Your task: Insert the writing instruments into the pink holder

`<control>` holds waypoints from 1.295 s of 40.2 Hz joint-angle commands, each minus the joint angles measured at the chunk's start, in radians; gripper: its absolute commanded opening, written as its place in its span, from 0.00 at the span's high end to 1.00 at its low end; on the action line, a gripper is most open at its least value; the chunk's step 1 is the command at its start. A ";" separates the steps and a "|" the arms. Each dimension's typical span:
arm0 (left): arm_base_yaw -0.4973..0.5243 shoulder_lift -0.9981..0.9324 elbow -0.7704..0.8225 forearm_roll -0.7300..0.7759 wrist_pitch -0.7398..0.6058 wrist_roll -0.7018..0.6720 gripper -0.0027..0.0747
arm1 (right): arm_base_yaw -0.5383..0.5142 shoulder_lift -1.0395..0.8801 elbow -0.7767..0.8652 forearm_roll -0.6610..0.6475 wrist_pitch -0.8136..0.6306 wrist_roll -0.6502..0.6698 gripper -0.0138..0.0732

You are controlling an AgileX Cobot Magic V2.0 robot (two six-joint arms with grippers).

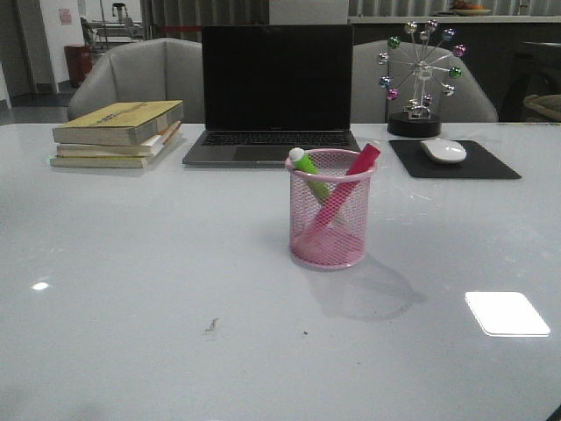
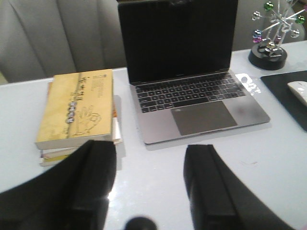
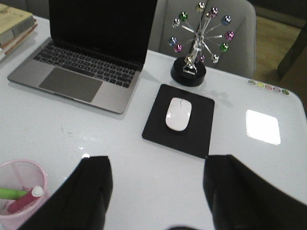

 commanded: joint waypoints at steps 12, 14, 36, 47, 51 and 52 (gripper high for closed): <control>0.047 -0.377 0.468 0.015 -0.305 -0.011 0.45 | -0.006 -0.400 0.339 0.046 -0.283 -0.011 0.24; 0.047 -0.434 0.552 0.015 -0.364 -0.011 0.45 | -0.006 -0.460 0.403 0.046 -0.318 -0.011 0.24; 0.047 -0.914 1.060 0.015 -0.600 -0.011 0.45 | -0.006 -0.852 0.912 0.038 -0.439 -0.011 0.24; 0.047 -0.900 1.095 0.015 -0.650 -0.011 0.45 | -0.006 -0.856 0.989 -0.052 -0.611 -0.012 0.24; 0.047 -0.879 1.095 0.015 -0.655 -0.011 0.45 | -0.006 -0.856 0.988 -0.052 -0.612 -0.012 0.24; 0.047 -0.871 1.095 0.015 -0.660 -0.011 0.45 | -0.006 -0.856 0.988 -0.052 -0.612 -0.012 0.24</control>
